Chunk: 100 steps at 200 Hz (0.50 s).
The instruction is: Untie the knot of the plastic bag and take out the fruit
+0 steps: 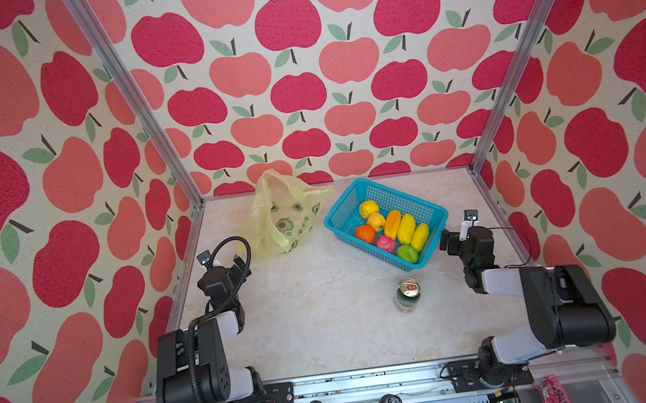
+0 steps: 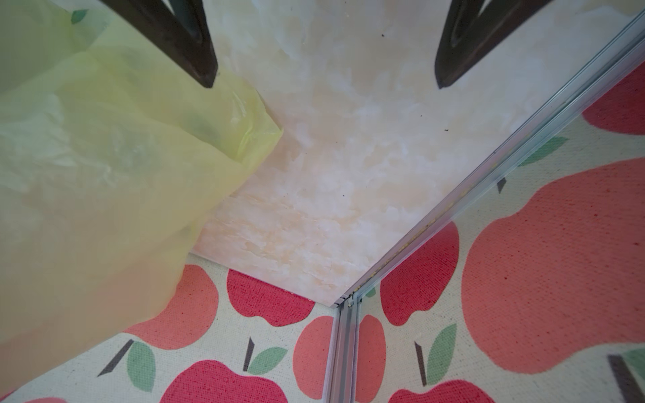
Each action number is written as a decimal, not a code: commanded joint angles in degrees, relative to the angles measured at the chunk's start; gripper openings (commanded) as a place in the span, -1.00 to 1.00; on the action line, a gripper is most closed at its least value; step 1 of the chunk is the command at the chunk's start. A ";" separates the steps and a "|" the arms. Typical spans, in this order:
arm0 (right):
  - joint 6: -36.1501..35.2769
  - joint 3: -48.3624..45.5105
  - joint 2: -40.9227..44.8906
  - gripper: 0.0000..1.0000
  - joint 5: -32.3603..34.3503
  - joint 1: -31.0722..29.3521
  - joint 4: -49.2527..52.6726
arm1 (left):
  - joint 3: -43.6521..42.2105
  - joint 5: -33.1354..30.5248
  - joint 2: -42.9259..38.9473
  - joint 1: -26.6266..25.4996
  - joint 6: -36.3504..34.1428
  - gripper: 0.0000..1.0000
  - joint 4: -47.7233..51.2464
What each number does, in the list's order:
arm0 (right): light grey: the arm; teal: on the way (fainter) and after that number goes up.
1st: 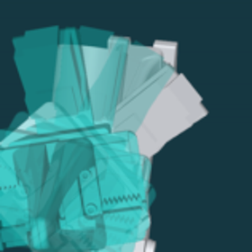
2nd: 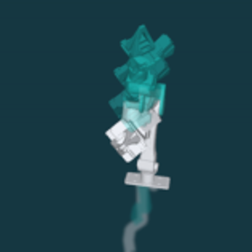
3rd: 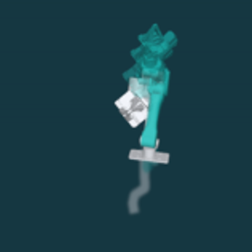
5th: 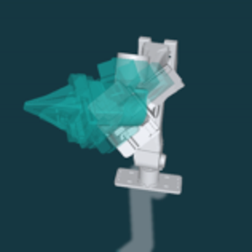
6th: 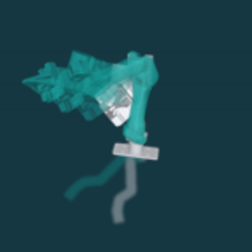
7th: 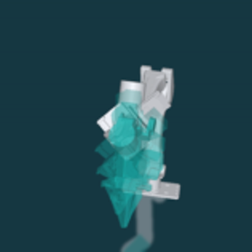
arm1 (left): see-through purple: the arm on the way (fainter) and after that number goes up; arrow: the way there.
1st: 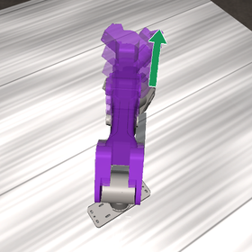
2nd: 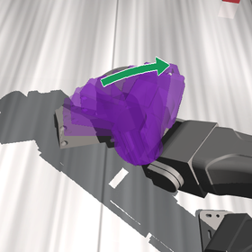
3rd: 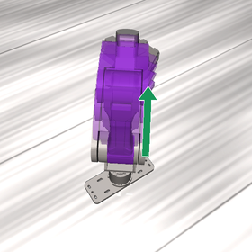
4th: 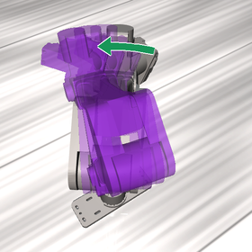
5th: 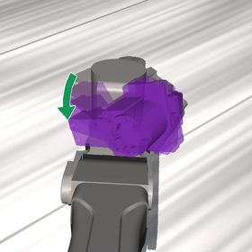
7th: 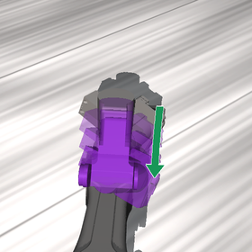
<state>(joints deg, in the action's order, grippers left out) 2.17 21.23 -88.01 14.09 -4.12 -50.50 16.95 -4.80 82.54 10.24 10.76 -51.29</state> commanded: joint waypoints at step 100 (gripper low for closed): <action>-4.97 -0.66 -3.49 0.99 -2.08 -0.67 -8.00 | 3.70 16.11 8.98 -3.96 -13.07 0.98 -4.62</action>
<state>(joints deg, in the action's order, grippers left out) -0.97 18.65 -91.26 13.72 -4.47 -61.08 17.69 2.55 91.61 6.55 1.65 -58.89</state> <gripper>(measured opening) 0.993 0.991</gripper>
